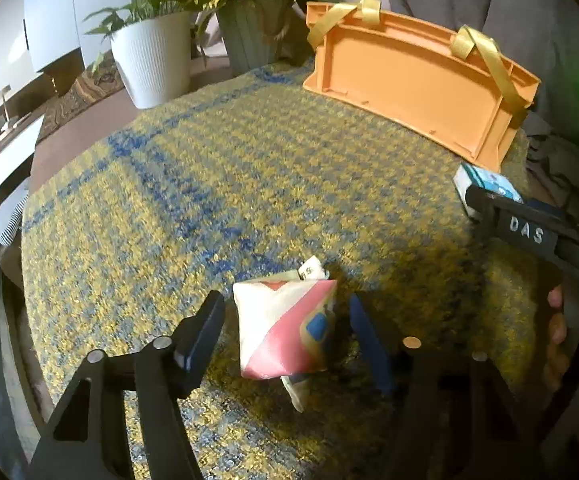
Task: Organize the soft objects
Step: 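Grasp the pink-and-white pouch with the left tool while the right tool grasps the blue tissue pack, then lift and carry the pouch and tissue pack toward the orange crate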
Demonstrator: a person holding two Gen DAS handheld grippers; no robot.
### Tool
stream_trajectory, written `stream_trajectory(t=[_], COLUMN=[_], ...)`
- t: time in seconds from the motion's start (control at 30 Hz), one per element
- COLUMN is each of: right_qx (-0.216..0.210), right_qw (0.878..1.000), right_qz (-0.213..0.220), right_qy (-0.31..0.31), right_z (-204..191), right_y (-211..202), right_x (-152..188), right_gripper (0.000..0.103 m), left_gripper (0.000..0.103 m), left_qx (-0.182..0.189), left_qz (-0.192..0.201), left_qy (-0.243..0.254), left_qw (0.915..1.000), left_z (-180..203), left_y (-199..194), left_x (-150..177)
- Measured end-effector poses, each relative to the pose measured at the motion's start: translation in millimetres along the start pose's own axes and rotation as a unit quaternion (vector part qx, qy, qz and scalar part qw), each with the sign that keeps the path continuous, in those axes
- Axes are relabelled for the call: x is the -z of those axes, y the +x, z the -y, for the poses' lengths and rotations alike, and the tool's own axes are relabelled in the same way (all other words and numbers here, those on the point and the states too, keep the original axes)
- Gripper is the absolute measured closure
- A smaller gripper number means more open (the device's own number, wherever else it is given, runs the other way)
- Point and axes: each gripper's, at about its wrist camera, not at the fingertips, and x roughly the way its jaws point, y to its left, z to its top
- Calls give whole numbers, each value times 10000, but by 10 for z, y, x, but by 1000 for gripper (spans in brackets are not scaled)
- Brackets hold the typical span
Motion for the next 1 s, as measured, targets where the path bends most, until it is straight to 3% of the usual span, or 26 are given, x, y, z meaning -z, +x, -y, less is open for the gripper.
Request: stream_trajectory(t=[0.13, 0.23, 0.3, 0.47, 1.0], right_qx=[26, 92, 138, 114, 27], right_qw=[9999, 9998, 9997, 9997, 9993], right_qz=[-84, -159, -197, -176, 122], right_qy=[87, 81, 86, 111, 339], right_z=[7, -12, -18, -5, -90], right_y=[102, 162, 184, 148, -570], right_x=[-42, -47, -44, -28, 217], right_gripper=[18, 19, 30, 30, 30], left_gripper=[55, 58, 59, 63, 69], left_qx=[4, 77, 93, 198, 672], left_qz=[-22, 1, 4, 39, 453], left_qy=[-23, -70, -49, -36, 241], left_qw=[10000, 9999, 9999, 9998, 9964], left_z=[-23, -42, -46, -63, -182], left_y=[37, 42, 48, 38, -211], left_x=[-3, -21, -33, -71, -124])
